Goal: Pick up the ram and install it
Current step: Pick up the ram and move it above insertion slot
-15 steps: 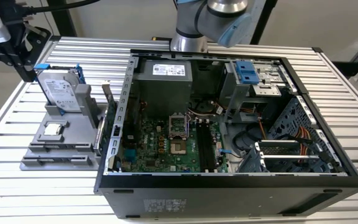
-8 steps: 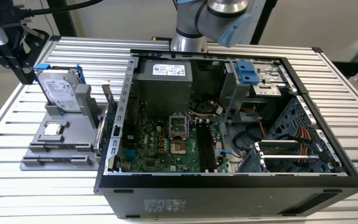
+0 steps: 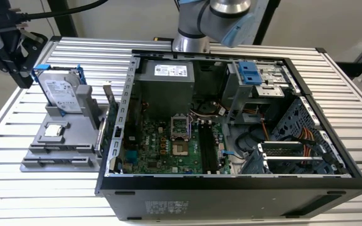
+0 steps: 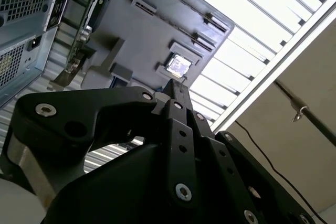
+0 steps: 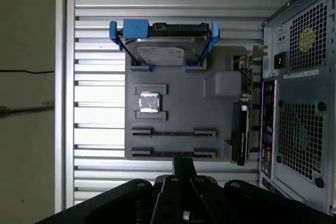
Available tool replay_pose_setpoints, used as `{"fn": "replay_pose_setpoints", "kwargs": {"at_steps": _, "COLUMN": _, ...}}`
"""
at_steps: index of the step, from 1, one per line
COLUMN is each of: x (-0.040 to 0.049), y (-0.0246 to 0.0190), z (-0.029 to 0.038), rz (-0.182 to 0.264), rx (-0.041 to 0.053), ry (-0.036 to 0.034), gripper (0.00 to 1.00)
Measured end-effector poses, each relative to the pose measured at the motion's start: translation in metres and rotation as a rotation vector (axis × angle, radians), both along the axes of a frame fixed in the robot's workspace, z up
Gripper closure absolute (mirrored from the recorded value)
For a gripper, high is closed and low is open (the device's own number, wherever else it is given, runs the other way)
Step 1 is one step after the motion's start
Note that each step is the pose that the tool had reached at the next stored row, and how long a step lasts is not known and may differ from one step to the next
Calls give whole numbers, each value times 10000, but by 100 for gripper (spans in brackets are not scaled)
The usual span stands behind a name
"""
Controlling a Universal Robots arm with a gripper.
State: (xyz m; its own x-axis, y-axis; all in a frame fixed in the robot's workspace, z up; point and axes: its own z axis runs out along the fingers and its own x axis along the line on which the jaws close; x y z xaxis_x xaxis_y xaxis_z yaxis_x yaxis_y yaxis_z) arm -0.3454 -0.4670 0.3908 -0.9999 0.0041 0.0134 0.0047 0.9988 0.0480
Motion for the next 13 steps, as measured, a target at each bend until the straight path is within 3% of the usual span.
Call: {"fn": "replay_pose_setpoints", "kwargs": {"at_steps": 13, "x": 0, "y": -1, "z": 0, "rz": 20, "rx": 0, "ry": 4, "gripper": 100}}
